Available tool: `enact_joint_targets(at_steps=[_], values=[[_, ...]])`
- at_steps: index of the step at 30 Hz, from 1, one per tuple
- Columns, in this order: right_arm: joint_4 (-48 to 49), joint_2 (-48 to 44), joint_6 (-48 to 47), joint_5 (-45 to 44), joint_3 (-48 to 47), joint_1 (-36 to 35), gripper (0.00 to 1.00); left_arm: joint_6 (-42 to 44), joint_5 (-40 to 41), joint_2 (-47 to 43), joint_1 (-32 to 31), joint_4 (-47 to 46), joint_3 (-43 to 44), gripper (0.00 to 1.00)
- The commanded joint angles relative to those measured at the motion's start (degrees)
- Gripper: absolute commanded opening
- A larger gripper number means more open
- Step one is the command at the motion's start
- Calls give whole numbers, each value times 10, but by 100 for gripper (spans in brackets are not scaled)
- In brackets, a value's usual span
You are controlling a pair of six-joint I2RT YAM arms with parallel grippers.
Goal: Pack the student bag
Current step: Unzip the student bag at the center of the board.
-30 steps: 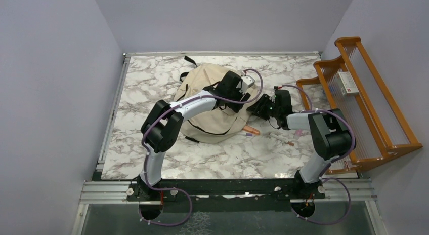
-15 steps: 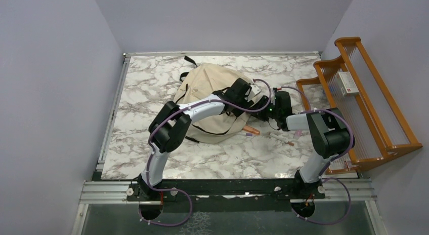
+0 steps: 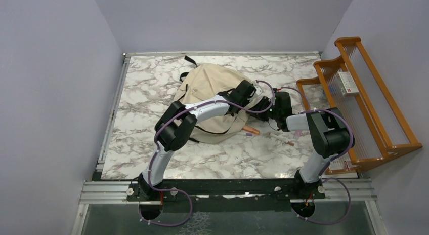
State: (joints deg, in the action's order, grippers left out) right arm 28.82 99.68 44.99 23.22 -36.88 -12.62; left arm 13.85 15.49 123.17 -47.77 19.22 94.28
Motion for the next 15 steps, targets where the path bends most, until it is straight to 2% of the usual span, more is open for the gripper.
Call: enact_joint_targets(at_steps=[1, 15], values=[[17, 7, -2, 17, 7, 5, 31, 5, 52, 8, -3, 0, 16, 30], [15, 10, -7, 17, 6, 5, 24, -54, 51, -41, -3, -17, 20, 1]])
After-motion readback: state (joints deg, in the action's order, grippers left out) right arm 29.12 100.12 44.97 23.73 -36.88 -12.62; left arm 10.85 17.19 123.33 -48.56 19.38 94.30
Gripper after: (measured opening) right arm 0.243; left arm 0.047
